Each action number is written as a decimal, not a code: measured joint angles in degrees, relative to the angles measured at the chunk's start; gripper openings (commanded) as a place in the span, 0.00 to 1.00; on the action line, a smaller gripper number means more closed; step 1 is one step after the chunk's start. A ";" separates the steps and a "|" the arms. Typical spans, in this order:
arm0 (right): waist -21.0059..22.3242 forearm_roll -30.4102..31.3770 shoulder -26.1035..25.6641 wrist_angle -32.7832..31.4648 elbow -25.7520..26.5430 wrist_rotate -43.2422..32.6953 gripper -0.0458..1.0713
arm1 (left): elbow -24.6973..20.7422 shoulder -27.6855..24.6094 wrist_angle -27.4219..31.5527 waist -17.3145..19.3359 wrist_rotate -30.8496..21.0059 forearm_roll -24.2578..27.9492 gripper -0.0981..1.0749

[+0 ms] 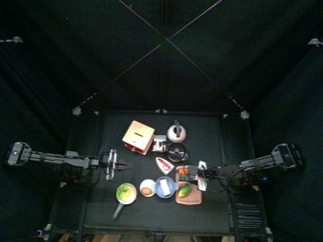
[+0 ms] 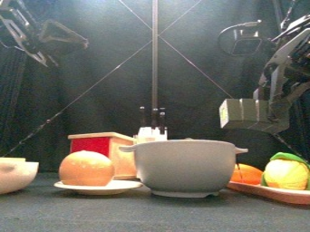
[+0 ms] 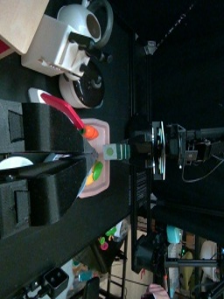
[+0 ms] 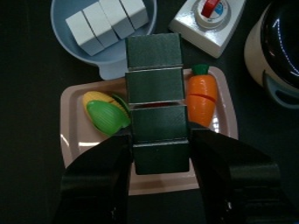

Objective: Hand over green sushi roll

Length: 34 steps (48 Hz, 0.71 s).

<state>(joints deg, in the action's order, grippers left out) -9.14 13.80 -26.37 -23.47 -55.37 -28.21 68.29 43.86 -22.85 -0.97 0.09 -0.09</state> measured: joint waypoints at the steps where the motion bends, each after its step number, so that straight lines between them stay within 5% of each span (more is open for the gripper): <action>1: 0.00 0.09 -0.09 0.09 0.00 0.00 0.49 | 0.09 0.00 0.00 0.00 0.00 0.00 0.44; 12: 0.79 0.79 -0.09 2.90 0.79 0.00 0.49 | -1.76 -2.20 -0.09 -0.18 -0.18 0.00 0.51; 27: 5.10 1.58 0.53 11.25 3.43 0.18 0.49 | -12.04 -13.36 2.90 -2.02 -0.18 -0.09 0.92; 34: 6.33 2.37 1.67 14.77 4.39 0.35 0.49 | -18.28 -18.19 9.23 -3.78 -0.18 -0.09 0.98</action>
<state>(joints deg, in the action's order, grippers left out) -2.81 16.17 -24.70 -8.70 -50.98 -27.86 50.01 25.66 -13.62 -4.75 -0.09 -0.18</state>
